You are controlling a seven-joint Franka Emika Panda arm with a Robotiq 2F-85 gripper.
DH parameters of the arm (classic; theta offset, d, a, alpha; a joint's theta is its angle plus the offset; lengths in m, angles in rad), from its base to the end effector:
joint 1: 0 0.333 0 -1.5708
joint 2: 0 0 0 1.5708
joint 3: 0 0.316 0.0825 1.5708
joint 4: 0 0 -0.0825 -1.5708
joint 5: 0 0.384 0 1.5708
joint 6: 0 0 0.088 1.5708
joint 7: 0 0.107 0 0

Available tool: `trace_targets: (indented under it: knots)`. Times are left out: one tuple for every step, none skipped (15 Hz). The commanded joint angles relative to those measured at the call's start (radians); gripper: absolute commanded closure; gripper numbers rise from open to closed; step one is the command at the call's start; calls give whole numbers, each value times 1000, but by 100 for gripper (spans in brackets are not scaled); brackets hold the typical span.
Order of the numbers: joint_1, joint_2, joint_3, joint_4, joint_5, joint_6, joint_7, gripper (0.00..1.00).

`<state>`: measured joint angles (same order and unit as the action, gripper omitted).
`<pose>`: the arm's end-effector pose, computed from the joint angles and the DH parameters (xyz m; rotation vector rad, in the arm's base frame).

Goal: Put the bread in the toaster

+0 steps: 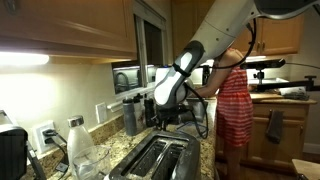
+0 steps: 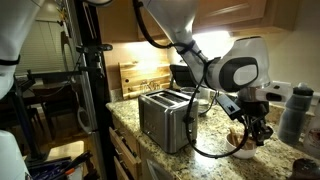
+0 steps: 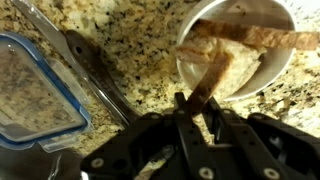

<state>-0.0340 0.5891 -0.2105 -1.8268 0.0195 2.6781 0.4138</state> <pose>0.6573 -0.1512 0.2445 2.8886 -0.9315 0.4315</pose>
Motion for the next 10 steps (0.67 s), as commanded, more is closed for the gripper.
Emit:
trace_targets:
  knots:
    - [47, -17, -50, -6, -40, 28, 34, 91]
    - [61, -25, -65, -9, -59, 44, 35, 93]
    - [73, -34, -78, -10, -74, 60, 34, 91]
    - [86, -40, -91, -9, -89, 74, 33, 92]
    - [99, -46, -105, -9, -102, 87, 34, 92]
    - [106, -53, -113, -8, -111, 96, 29, 92]
    - [111, -58, -120, -6, -120, 104, 22, 92]
    - [120, -64, -129, -7, -133, 111, 17, 92]
    - [120, -73, -130, -11, -142, 121, 1, 92]
    - [126, -87, -139, -16, -162, 123, -7, 92]
